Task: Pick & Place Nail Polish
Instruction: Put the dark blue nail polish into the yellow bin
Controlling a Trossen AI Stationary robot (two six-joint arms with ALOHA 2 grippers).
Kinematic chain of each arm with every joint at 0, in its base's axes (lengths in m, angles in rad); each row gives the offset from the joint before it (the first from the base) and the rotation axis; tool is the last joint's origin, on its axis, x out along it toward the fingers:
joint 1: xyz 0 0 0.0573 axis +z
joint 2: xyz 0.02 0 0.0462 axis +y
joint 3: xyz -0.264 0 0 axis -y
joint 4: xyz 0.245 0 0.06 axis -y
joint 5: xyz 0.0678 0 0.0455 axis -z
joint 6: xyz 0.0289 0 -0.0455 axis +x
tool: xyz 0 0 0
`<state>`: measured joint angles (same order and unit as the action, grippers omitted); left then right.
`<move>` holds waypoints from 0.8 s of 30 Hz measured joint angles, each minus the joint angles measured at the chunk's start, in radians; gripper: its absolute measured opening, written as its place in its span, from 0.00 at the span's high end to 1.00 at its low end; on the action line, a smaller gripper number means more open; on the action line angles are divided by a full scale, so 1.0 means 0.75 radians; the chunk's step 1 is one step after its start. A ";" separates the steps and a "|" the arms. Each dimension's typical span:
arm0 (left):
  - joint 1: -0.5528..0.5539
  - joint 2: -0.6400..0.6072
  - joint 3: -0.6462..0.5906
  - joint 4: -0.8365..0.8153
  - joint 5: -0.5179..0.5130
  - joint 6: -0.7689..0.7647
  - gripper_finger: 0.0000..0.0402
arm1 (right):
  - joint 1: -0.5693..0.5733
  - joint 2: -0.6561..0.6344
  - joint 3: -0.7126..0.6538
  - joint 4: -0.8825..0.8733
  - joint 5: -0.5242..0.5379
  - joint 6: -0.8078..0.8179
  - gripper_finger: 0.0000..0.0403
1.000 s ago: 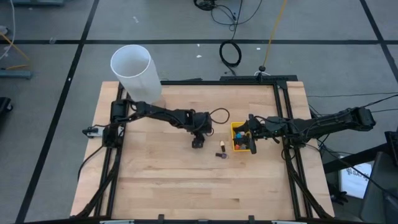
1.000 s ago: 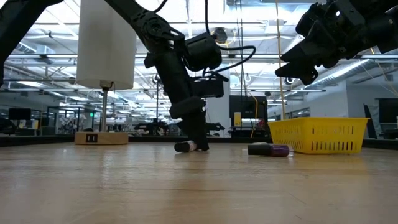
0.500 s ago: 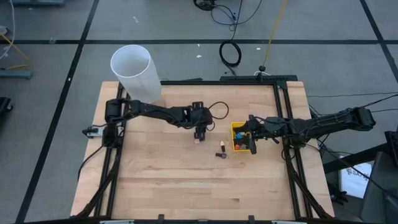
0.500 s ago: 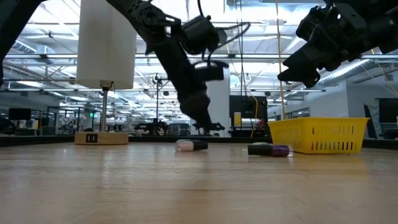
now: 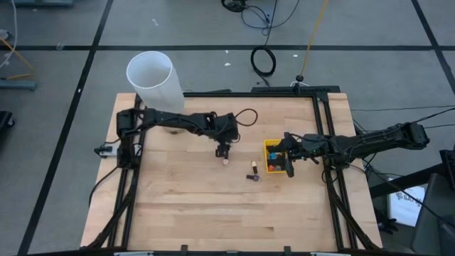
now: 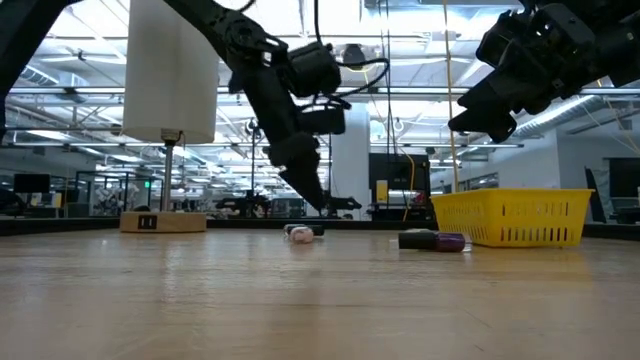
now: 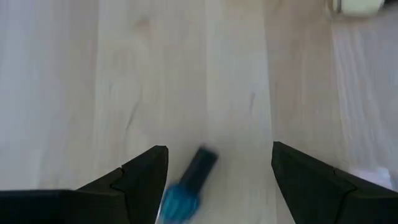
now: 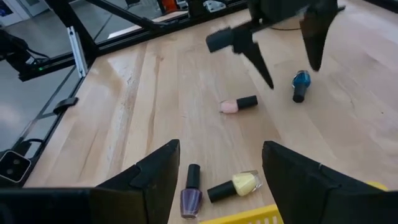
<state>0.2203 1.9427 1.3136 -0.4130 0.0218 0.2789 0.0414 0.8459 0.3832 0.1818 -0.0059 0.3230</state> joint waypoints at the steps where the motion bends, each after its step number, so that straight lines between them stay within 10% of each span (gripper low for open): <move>1: 0.000 0.007 0.000 0.010 0.007 0.000 0.31 | 0.000 0.000 0.000 0.001 0.000 0.002 0.46; 15: 0.027 0.131 0.005 0.008 -0.015 0.001 0.32 | -0.001 0.000 0.000 0.001 0.001 0.003 0.47; 24: 0.050 0.134 0.004 0.002 0.015 -0.004 0.60 | 0.000 0.000 0.000 0.000 0.001 0.007 0.47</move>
<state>0.2577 2.0430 1.3167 -0.4117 0.0332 0.2757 0.0413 0.8459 0.3832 0.1822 -0.0055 0.3279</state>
